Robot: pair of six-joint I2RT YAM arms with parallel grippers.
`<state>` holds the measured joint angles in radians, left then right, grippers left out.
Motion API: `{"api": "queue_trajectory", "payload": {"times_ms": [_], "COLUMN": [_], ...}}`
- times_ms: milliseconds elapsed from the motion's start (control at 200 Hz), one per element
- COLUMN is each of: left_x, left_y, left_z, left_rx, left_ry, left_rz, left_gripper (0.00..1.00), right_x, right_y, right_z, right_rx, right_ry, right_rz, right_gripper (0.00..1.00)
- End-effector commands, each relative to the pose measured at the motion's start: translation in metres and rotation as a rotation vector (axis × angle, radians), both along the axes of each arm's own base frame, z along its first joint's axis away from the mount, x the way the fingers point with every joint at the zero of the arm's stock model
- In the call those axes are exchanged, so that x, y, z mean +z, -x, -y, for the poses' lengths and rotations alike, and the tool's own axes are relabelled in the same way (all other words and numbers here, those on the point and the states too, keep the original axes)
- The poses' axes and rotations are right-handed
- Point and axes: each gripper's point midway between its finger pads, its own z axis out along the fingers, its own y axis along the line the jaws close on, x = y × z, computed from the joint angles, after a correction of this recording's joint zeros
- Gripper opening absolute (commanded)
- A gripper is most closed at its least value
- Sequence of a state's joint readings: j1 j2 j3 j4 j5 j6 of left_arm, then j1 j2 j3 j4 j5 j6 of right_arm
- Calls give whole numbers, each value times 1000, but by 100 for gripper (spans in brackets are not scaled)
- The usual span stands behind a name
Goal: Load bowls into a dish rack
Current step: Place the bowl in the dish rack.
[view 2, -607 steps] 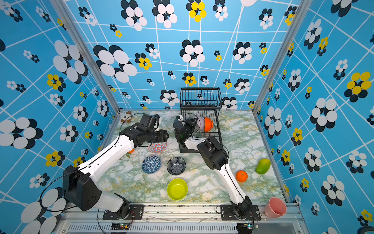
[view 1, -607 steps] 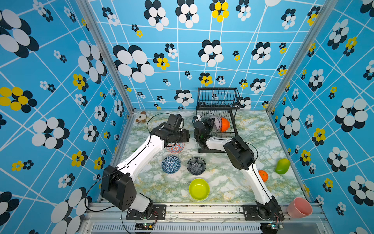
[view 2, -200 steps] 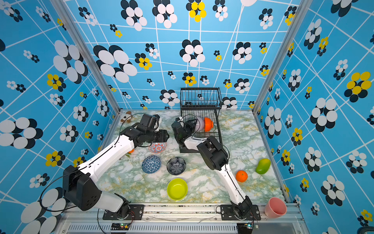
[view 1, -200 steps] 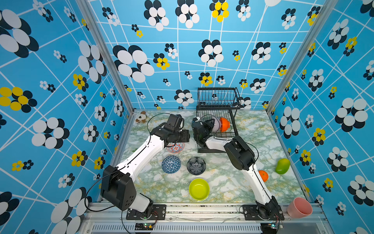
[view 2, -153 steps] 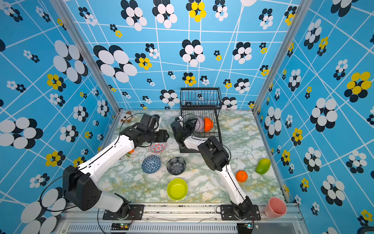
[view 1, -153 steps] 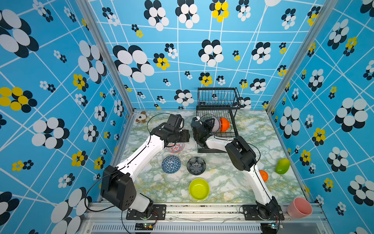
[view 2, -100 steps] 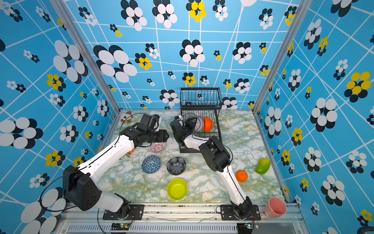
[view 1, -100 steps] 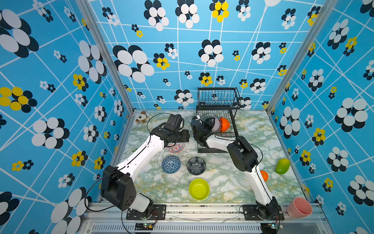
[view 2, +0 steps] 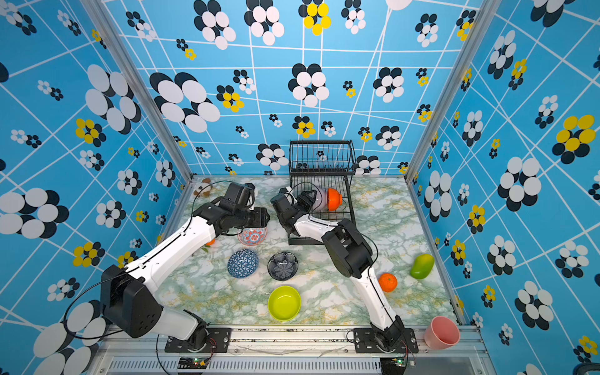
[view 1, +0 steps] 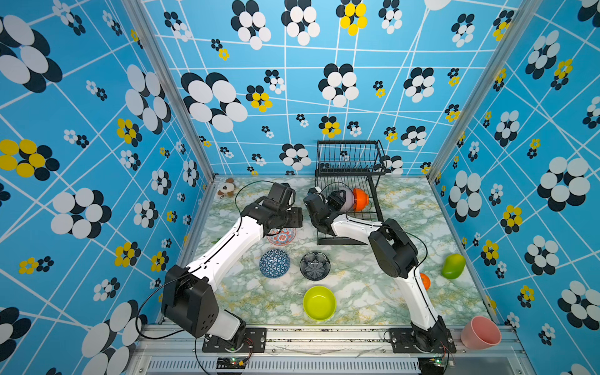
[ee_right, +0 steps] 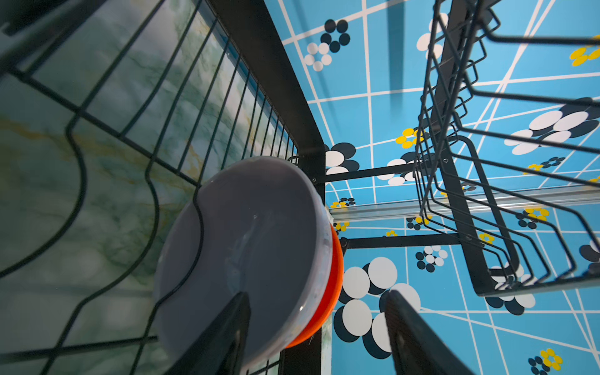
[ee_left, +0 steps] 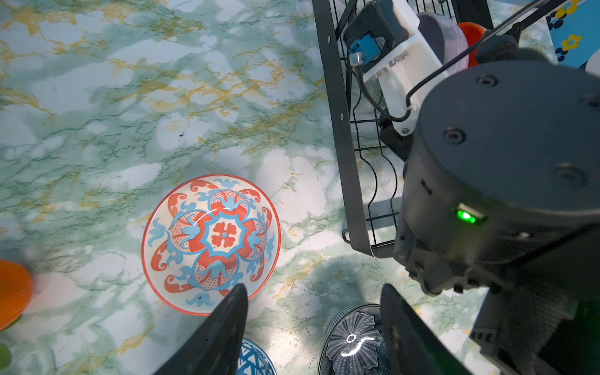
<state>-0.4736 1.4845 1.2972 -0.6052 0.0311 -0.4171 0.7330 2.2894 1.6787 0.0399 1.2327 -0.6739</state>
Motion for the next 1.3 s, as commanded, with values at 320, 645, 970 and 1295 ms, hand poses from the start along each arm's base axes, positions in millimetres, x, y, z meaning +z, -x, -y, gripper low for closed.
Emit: {"api": "queue_trajectory", "payload": {"times_ms": [320, 645, 970, 1295], "left_x": [3, 2, 2, -1], "left_y": [4, 3, 3, 3], "left_z": [-5, -7, -7, -5], "left_rx": [-4, 3, 4, -3], "left_ry": [-33, -41, -41, -42], "left_rz": [25, 25, 27, 19], "left_gripper": [67, 67, 67, 67], "right_x": [20, 33, 39, 46], "right_y": [16, 32, 60, 91], "right_z": [-6, -6, -1, 1], "right_rx": [34, 62, 77, 89], "right_ry": [-231, -361, -541, -710], "right_rz": [-27, -48, -108, -192], "right_gripper": [75, 76, 76, 76]}}
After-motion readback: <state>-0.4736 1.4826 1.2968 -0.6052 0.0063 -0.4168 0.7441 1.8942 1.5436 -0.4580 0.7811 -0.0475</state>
